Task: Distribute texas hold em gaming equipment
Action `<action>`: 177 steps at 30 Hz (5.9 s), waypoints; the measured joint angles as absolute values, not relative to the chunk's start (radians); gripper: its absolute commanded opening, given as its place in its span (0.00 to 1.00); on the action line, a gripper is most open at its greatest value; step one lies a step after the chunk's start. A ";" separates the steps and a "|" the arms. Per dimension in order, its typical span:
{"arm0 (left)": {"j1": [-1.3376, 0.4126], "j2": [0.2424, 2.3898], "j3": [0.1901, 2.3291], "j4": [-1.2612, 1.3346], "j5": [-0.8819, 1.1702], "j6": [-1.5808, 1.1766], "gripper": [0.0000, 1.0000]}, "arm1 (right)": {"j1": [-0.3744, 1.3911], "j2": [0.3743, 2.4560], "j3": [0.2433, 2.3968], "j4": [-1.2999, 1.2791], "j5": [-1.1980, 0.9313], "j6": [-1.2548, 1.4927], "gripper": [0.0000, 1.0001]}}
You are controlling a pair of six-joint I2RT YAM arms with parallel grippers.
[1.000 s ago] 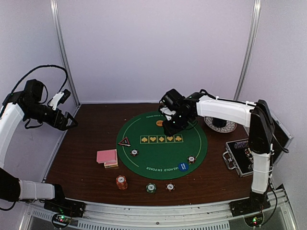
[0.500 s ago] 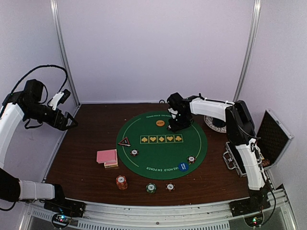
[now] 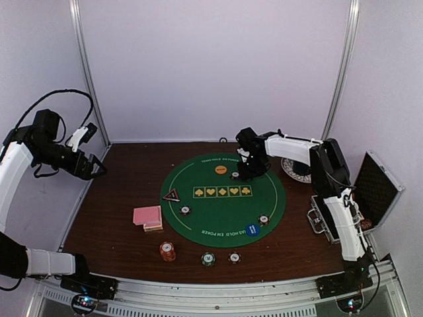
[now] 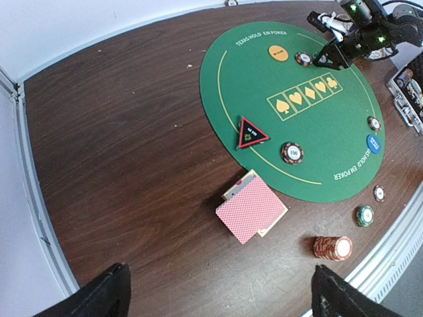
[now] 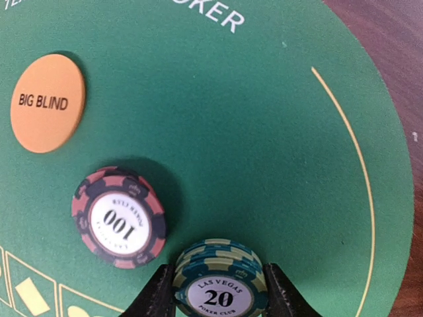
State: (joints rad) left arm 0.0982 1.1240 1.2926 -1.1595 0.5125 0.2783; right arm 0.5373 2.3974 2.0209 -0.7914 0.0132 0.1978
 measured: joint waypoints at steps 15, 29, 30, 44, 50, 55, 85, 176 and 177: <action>0.098 1.130 1.300 -1.162 0.513 0.277 0.98 | 0.515 2.448 2.098 -0.796 -0.026 0.191 0.64; 0.098 1.130 1.304 -1.162 0.514 0.273 0.98 | 0.601 2.163 1.932 -0.774 -0.004 0.184 0.63; 0.098 1.130 1.304 -1.162 0.514 0.272 0.98 | 0.628 2.118 1.904 -0.768 0.005 0.182 0.65; 0.098 1.122 1.297 -1.162 0.513 0.274 0.98 | 1.105 1.951 1.671 -0.768 0.049 0.183 0.77; 0.098 1.111 1.285 -1.162 0.513 0.276 0.98 | 1.201 1.979 1.649 -0.771 0.027 0.216 0.77; 0.098 1.099 1.280 -1.162 0.513 0.280 0.98 | 1.248 2.034 1.647 -0.765 0.009 0.234 0.77; 0.098 1.082 1.271 -1.180 0.514 0.290 0.98 | 1.260 2.067 1.545 -0.696 -0.040 0.277 0.72; 0.098 1.087 1.272 -1.183 0.521 0.290 0.98 | 1.032 2.401 2.009 -0.735 -0.117 0.205 0.62; 0.098 1.087 1.272 -1.183 0.521 0.290 0.98 | 1.032 2.403 2.010 -0.732 -0.121 0.202 0.66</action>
State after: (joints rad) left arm 0.0982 1.0874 1.2716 -1.1831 0.5209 0.2905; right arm 1.0317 2.4035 2.0098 -0.7319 -0.1211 0.2020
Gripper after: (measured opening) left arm 0.975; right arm 0.549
